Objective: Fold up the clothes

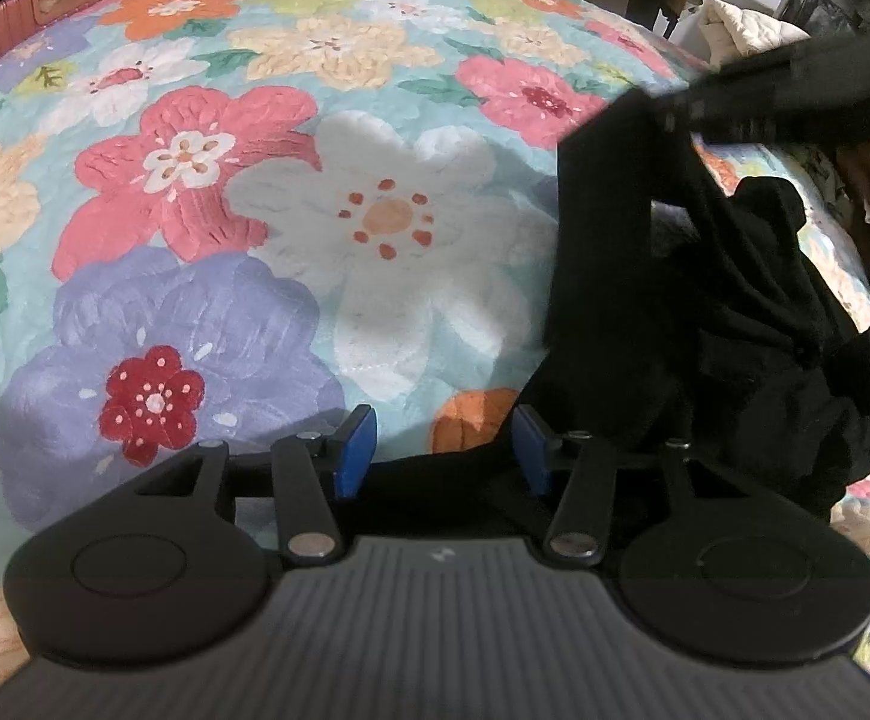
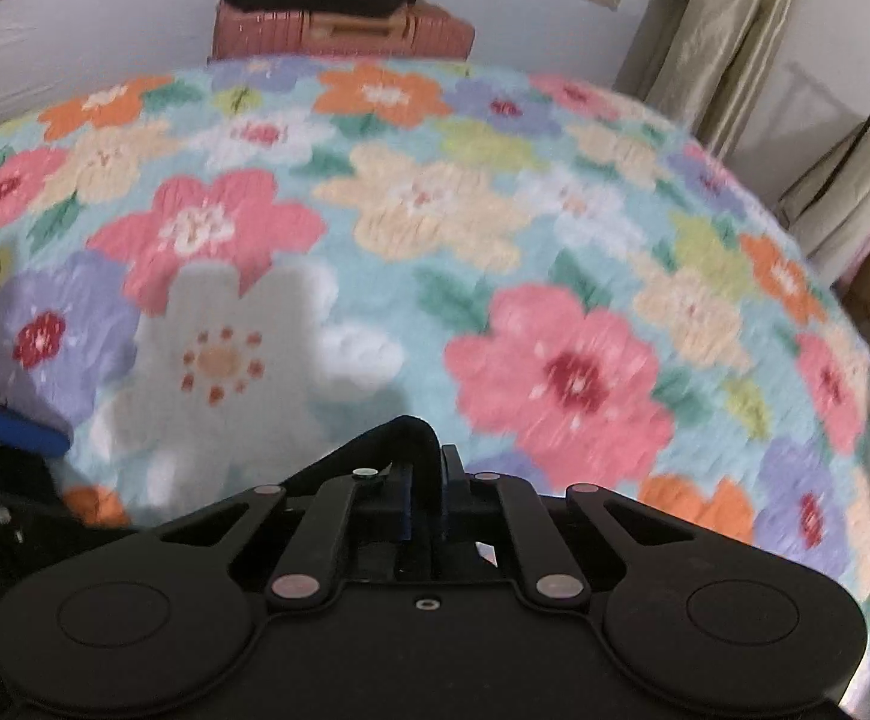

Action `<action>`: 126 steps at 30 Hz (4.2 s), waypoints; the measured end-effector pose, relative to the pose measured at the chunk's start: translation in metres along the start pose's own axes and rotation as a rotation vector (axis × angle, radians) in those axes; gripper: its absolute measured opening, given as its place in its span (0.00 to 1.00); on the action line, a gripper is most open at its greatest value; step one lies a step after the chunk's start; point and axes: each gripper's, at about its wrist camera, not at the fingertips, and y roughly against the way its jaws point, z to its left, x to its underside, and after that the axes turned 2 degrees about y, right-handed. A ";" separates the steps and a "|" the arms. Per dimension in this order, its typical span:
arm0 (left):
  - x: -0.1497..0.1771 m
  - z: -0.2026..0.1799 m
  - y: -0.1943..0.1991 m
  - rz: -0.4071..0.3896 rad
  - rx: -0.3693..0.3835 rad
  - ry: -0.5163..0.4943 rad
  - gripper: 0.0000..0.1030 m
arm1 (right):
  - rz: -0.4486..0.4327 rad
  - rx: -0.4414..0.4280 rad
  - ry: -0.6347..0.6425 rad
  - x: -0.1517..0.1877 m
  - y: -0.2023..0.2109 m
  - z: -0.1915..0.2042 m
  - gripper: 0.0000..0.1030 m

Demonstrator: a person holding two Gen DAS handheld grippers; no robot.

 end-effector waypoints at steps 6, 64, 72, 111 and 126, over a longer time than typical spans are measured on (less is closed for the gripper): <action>-0.003 0.001 0.000 -0.035 0.023 0.015 0.49 | -0.021 0.023 0.051 -0.049 0.019 -0.017 0.08; 0.005 -0.022 0.010 -0.104 0.220 -0.036 0.60 | 0.008 -0.423 -0.739 0.099 -0.012 0.004 0.16; 0.008 -0.042 -0.002 -0.140 0.123 -0.090 0.04 | -0.158 -0.516 -0.688 0.051 0.003 0.009 0.13; -0.106 0.062 0.018 -0.097 0.025 0.067 0.46 | 0.110 -0.264 -0.400 0.080 -0.050 -0.166 0.58; -0.229 0.013 -0.176 -0.048 0.067 0.091 0.11 | -0.034 -0.205 -0.344 0.073 -0.062 -0.156 0.12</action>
